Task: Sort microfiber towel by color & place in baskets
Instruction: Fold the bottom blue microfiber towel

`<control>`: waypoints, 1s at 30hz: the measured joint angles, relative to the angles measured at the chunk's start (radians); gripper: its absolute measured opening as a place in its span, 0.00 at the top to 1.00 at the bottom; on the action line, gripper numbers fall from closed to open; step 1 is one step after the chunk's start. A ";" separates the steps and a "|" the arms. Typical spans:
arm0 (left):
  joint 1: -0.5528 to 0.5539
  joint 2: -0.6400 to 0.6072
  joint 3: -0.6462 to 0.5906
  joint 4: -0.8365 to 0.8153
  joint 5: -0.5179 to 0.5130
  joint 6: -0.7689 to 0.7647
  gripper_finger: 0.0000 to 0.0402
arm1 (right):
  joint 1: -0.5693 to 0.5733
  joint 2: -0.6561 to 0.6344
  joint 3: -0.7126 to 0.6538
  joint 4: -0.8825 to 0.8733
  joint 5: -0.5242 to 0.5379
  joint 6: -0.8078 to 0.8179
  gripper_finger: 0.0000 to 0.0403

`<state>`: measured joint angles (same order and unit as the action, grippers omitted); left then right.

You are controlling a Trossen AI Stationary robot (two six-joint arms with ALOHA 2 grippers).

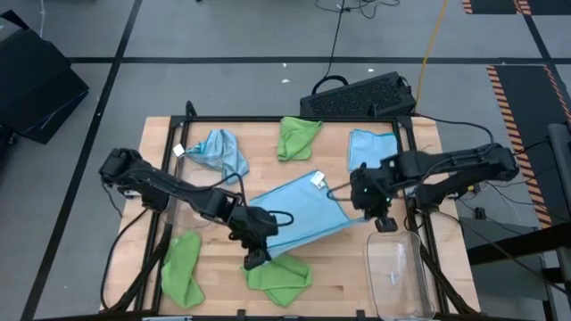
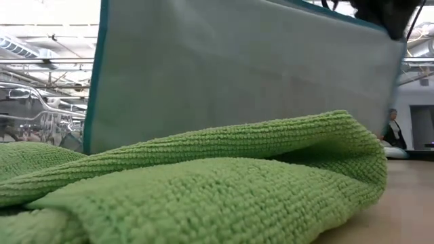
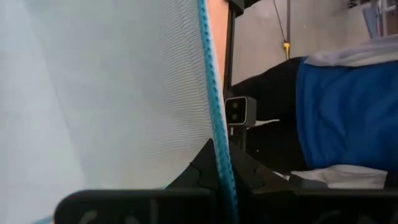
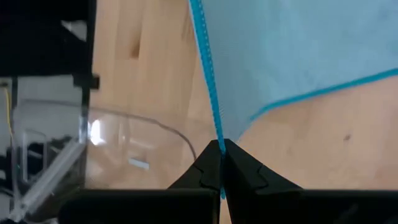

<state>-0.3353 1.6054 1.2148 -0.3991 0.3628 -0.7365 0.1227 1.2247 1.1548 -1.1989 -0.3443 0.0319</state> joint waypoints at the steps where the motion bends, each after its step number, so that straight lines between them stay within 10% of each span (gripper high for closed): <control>1: -0.002 0.000 0.000 0.005 0.000 -0.010 0.98 | 0.010 0.000 -0.021 0.013 0.000 -0.003 1.00; 16: -0.060 0.023 0.001 -0.071 -0.210 -0.253 0.98 | 0.041 -0.001 -0.126 0.336 0.150 -0.120 0.98; 30: 0.054 0.046 -0.001 -0.551 -0.293 -0.208 0.98 | -0.030 -0.001 -0.327 0.722 0.298 -0.069 0.99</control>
<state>-0.2814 1.6516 1.2137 -0.9501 0.0701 -0.9448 0.0929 1.2240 0.8280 -0.4764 -0.0466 -0.0368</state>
